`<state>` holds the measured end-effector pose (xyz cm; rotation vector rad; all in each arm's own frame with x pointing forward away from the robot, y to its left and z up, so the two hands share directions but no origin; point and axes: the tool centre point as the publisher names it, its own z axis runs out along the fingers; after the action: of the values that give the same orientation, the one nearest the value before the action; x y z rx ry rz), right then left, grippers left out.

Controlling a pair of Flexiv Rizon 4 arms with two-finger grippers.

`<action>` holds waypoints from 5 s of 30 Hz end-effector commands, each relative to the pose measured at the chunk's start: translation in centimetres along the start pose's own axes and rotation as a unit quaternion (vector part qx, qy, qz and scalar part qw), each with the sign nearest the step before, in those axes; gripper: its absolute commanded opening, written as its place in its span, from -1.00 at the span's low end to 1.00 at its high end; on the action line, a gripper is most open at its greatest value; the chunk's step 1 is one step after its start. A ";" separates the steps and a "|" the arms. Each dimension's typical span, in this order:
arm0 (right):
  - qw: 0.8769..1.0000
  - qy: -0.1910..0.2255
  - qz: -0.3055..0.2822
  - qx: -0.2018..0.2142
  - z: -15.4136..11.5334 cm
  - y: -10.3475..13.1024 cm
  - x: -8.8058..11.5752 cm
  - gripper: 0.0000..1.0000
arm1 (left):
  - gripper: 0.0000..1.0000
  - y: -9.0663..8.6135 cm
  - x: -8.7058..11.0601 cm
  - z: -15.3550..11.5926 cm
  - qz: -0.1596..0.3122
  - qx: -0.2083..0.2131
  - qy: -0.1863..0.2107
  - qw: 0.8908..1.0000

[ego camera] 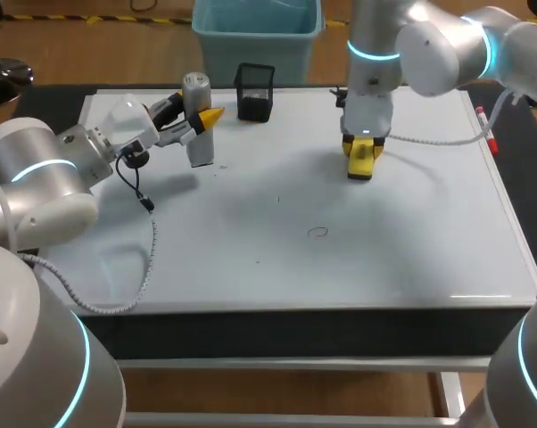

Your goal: Pick up the inspection probe, press it on each red-marked spot on the whiteboard one by one, put down the probe, pick up the eraser, and wipe off all the red marks.

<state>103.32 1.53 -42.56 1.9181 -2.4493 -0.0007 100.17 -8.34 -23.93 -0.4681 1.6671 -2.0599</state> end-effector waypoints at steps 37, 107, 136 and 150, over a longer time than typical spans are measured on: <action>0.987 -0.009 0.163 -0.005 -3.0 -5.8 10.7 -1.00 | -1.00 -0.1 0.1 0.1 0.001 0.000 -0.002 1.000; 0.986 -0.005 0.164 -0.003 -3.1 -5.8 10.8 -1.00 | -1.00 5.5 24.0 10.1 -0.077 0.062 0.208 0.973; 0.986 -0.005 0.164 -0.003 -3.1 -5.8 10.8 -1.00 | -1.00 6.6 24.7 10.3 -0.072 0.039 0.226 0.971; 0.986 -0.005 0.164 -0.003 -3.1 -5.8 10.8 -1.00 | -1.00 5.8 24.3 10.0 -0.060 0.040 0.226 0.971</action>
<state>106.43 -10.21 -39.40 1.4907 -2.7377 -0.0134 85.73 -31.00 -28.37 -0.0704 1.8231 -2.4578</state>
